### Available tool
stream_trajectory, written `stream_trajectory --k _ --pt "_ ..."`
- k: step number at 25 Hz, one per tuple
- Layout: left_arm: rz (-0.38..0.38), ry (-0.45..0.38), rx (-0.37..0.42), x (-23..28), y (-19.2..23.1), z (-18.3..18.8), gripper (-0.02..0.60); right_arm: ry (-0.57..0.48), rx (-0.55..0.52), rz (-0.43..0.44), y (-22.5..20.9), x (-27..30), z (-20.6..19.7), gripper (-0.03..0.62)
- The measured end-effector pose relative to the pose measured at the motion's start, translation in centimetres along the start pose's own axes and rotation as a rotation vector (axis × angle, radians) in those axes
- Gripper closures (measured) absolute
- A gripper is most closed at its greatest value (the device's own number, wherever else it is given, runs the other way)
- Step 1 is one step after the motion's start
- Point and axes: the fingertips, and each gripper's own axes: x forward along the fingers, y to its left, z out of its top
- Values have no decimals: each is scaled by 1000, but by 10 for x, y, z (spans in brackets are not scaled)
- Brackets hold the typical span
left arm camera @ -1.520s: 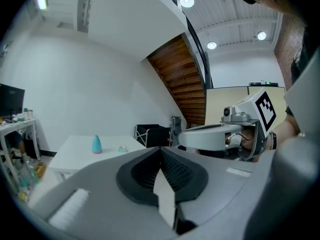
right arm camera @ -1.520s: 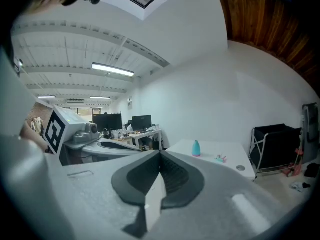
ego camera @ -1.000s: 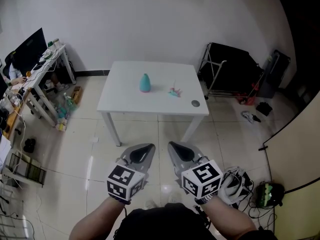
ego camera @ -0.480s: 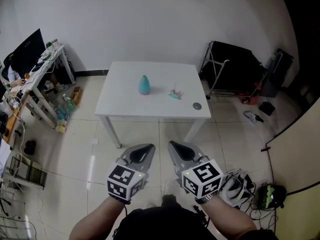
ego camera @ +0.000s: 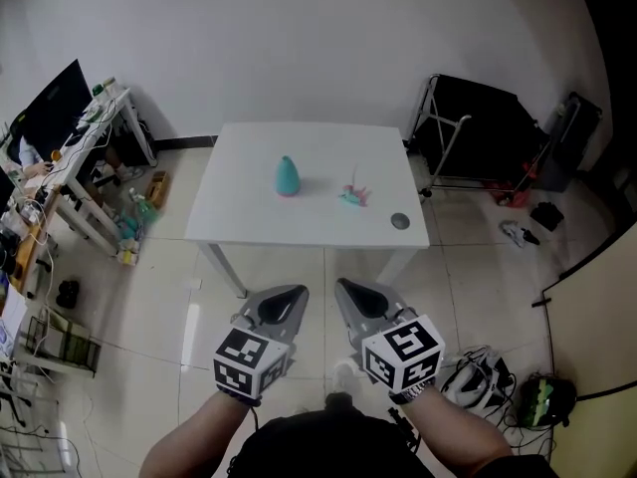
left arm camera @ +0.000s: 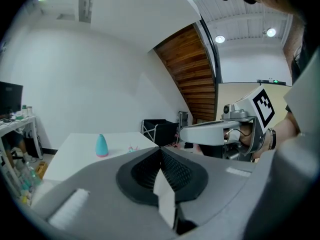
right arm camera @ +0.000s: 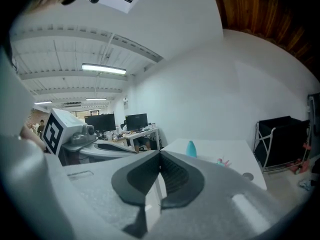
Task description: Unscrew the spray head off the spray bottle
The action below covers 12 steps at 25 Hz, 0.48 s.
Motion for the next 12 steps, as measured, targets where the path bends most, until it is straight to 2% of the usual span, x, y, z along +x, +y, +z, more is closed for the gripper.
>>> stream_trajectory --k 12 --pt "54 41 -8 59 14 9 565 23 23 52 -60 26 5 602"
